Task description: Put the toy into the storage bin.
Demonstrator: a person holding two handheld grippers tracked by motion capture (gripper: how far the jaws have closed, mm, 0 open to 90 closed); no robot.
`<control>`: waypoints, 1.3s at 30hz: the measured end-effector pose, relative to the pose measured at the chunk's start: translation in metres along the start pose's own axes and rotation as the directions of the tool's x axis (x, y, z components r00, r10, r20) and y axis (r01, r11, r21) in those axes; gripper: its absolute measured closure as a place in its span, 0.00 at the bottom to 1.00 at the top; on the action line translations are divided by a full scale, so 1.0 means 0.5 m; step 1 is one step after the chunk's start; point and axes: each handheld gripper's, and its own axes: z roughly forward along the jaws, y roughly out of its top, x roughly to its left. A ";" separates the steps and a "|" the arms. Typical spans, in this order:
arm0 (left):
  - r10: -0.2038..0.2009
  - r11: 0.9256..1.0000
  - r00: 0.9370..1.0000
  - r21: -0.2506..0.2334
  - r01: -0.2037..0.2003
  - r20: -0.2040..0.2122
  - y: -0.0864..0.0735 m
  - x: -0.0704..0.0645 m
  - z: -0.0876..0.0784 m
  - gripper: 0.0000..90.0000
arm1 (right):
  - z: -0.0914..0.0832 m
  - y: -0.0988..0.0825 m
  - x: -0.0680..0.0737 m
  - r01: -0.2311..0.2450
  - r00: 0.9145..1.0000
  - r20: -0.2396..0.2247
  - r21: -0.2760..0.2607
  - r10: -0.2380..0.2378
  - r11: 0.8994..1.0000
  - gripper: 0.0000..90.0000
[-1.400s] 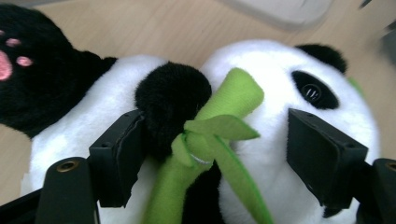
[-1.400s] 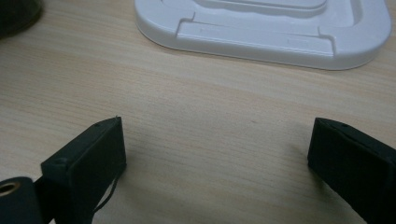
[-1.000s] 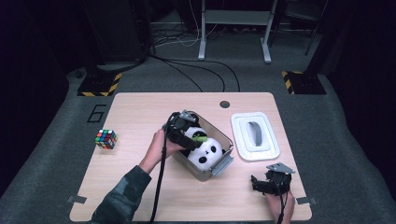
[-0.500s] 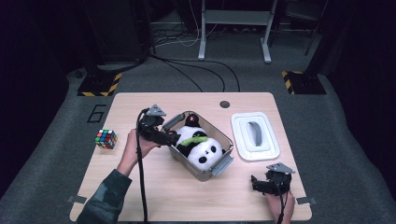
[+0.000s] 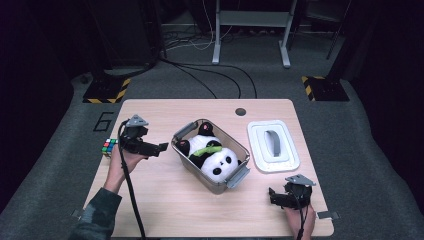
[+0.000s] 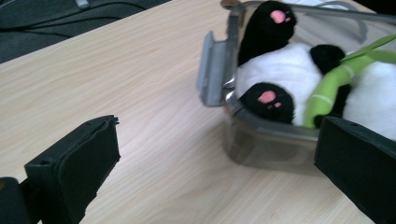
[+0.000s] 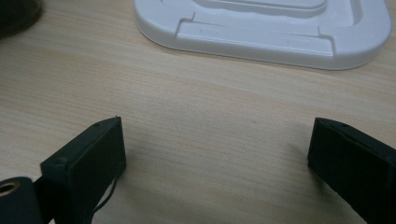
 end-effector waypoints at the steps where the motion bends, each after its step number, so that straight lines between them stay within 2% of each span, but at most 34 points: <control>1: -0.001 1.000 1.000 0.004 0.001 -0.005 -0.003 0.004 -0.003 0.00 | 0.000 0.000 0.000 0.000 1.000 0.000 0.000 0.000 1.000 0.04; 8: -0.045 0.999 0.997 -0.011 0.044 -0.070 -0.034 0.045 -0.022 0.00 | 0.000 0.000 0.000 0.000 1.000 0.000 0.000 0.000 1.000 0.04; 14: -0.101 0.995 0.988 -0.037 0.097 -0.113 -0.063 0.079 -0.036 0.00 | 0.000 0.000 0.001 -0.004 1.000 0.001 -0.001 0.004 1.000 0.04; 20: -0.120 0.993 0.970 -0.037 0.114 -0.212 -0.093 0.109 -0.039 0.00 | 0.000 0.000 0.001 -0.004 1.000 0.001 -0.001 0.004 1.000 0.04; 22: -0.130 0.991 0.965 -0.042 0.123 -0.227 -0.104 0.121 -0.040 0.00 | 0.001 0.000 0.001 -0.010 1.000 0.001 -0.002 0.010 1.000 0.04; 27: -0.171 0.985 0.957 -0.069 0.159 -0.234 -0.130 0.159 -0.040 0.00 | 0.001 0.001 0.001 -0.009 1.000 0.000 -0.003 0.009 1.000 0.04; 33: -0.220 0.974 0.941 -0.101 0.200 -0.258 -0.160 0.201 -0.034 0.00 | 0.001 0.000 0.001 -0.005 1.000 0.000 -0.002 0.005 1.000 0.04; 39: -0.265 0.964 0.922 -0.102 0.246 -0.281 -0.189 0.240 -0.017 0.00 | 0.001 0.000 0.001 -0.005 1.000 0.000 -0.002 0.005 1.000 0.04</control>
